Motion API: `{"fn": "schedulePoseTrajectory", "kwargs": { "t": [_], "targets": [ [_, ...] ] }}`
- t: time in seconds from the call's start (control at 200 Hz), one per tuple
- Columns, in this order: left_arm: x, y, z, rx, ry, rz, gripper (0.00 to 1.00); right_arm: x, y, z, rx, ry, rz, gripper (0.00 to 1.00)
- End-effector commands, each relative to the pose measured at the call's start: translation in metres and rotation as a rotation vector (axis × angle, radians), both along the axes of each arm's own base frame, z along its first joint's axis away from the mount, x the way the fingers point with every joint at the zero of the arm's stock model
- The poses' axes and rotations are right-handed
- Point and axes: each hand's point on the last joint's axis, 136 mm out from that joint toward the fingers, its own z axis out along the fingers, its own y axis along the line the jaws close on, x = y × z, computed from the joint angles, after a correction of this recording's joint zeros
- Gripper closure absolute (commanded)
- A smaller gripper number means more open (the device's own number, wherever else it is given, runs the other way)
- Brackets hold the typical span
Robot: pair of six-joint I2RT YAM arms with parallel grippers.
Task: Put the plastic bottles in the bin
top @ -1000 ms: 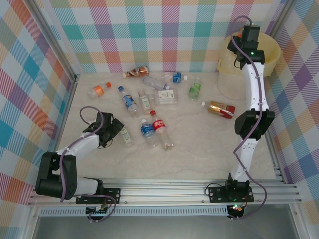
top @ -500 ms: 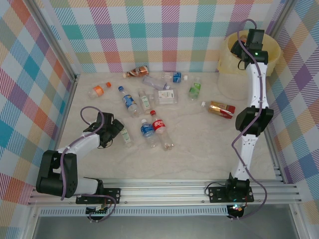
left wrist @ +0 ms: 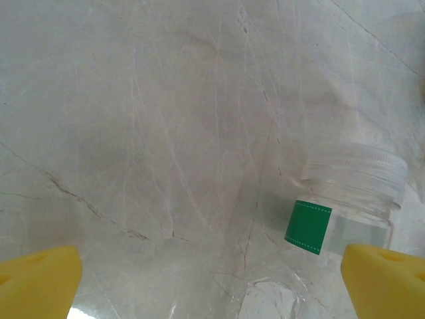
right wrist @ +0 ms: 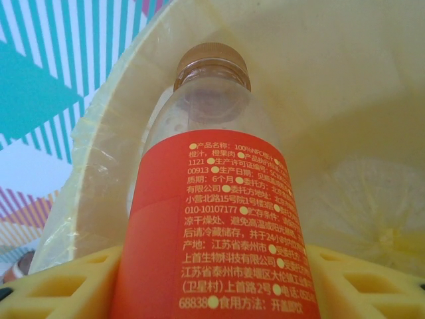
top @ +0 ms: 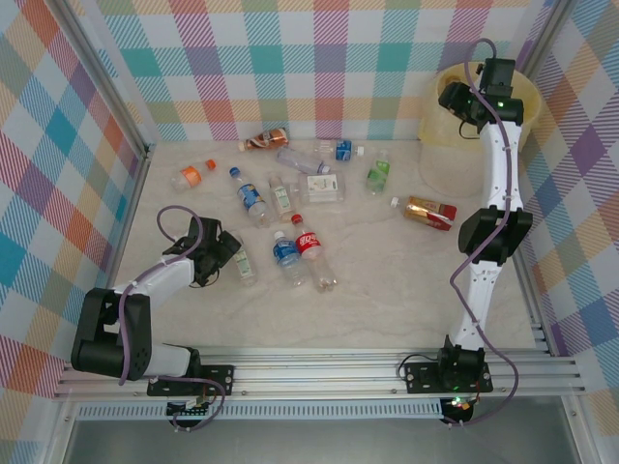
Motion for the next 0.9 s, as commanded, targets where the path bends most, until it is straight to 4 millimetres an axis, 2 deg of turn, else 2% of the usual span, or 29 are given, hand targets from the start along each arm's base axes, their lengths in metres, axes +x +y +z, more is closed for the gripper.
{"fn": "schedulePoseTrajectory", "kwargs": {
  "t": [0.0,0.135,0.245,0.395,0.57,0.73,0.855,0.895],
  "targets": [
    [-0.002,-0.002,-0.003,0.011,0.021,-0.023,0.00,-0.017,0.023,0.020,0.100,0.003,0.079,0.36],
    [-0.001,-0.003,-0.002,0.010,0.018,-0.023,0.00,-0.025,0.040,0.032,0.165,-0.008,0.141,0.36],
    [-0.001,-0.003,-0.002,0.006,0.017,-0.026,0.00,-0.030,0.042,0.041,0.170,-0.023,0.151,0.33],
    [-0.002,-0.005,0.003,0.005,0.010,-0.043,0.00,-0.037,0.026,0.054,0.102,-0.047,0.075,0.20],
    [-0.002,-0.004,0.022,0.018,-0.048,-0.065,0.00,-0.052,0.014,0.079,0.034,-0.097,0.024,0.13],
    [-0.011,-0.010,0.033,0.004,-0.053,-0.120,0.00,-0.076,0.025,0.105,0.034,-0.159,0.069,0.08],
    [-0.019,-0.023,0.043,0.018,-0.057,-0.187,0.00,-0.105,0.039,0.124,0.076,-0.245,0.117,0.04],
    [-0.022,-0.028,0.045,0.038,-0.048,-0.214,0.00,-0.117,0.045,0.129,0.099,-0.280,0.139,0.00]
  ]
}}
